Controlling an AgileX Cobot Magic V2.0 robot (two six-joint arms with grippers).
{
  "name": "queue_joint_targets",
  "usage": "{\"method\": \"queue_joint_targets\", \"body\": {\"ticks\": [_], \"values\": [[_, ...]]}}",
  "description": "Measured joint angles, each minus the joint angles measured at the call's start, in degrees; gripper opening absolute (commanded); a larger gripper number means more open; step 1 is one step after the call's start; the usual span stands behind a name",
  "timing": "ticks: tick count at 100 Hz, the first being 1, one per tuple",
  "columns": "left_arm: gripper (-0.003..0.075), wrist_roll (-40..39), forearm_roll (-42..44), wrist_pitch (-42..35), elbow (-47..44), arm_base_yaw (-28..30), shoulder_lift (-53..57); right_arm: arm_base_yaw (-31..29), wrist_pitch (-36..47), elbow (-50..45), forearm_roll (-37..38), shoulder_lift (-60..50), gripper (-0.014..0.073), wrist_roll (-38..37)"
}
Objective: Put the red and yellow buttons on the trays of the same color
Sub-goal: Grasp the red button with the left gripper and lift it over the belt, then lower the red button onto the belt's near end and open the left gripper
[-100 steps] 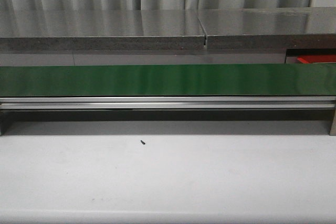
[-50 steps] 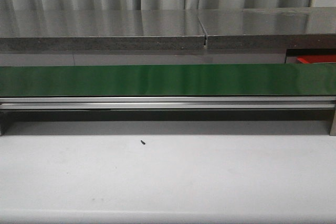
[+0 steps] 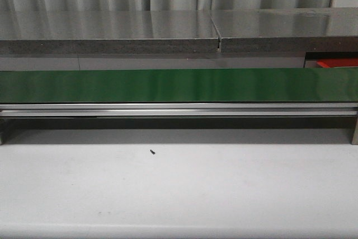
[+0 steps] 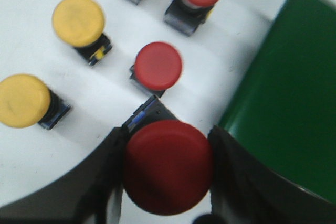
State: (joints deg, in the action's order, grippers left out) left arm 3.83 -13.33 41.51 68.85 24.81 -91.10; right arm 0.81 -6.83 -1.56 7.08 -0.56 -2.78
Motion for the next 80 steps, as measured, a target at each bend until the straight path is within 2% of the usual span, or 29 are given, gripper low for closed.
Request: {"method": "queue_joint_targets", "body": {"ticks": [28,62,80], "values": [[-0.0018,0.5,-0.1,3.6,8.3,-7.3,1.6,0.0,0.0,0.0,0.0,0.0,-0.0098,0.0],[-0.0018,0.5,-0.9,4.0,13.1,-15.0,-8.0,0.0,0.0,0.0,0.0,0.0,-0.0098,0.0],[-0.0016,0.5,-1.7,4.0,14.2,-17.2,-11.6,0.0,0.0,0.0,0.0,0.0,-0.0098,0.0]]}}
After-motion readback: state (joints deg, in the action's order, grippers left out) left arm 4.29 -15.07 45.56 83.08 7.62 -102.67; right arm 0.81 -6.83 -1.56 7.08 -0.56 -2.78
